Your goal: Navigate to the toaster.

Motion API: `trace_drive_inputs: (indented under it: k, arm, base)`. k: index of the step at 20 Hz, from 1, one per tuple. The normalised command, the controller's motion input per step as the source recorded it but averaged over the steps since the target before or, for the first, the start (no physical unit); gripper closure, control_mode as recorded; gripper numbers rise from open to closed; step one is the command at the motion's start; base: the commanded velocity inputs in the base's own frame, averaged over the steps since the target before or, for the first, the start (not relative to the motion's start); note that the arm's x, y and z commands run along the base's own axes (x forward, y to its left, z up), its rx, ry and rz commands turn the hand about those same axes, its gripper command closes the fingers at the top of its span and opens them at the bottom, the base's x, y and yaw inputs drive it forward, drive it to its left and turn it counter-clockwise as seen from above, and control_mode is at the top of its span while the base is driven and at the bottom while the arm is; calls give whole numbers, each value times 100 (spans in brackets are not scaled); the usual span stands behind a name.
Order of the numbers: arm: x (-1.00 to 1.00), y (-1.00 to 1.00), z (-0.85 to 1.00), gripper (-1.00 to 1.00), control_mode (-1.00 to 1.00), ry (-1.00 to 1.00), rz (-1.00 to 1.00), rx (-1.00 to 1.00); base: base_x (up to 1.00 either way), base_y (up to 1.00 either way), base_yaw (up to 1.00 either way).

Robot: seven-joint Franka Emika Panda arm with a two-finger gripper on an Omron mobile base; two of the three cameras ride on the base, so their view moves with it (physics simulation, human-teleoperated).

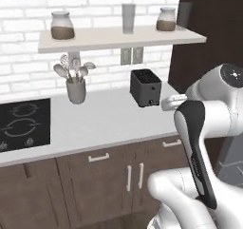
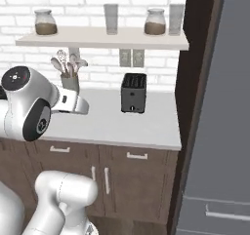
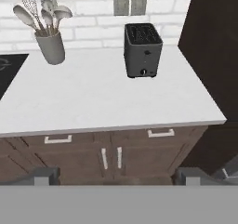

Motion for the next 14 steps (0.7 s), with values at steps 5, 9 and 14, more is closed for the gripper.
trace_drive_inputs:
  k: [5, 9, 14]
  arm:
    - [0, 0, 0, -100, 100, 0, 0, 0]
    - [0, 0, 0, -100, 100, 0, 0, 0]
    - [0, 0, 0, -100, 100, 0, 0, 0]
  base:
    - [100, -80, 29]
    - [100, -51, 20]
    - [100, -21, 13]
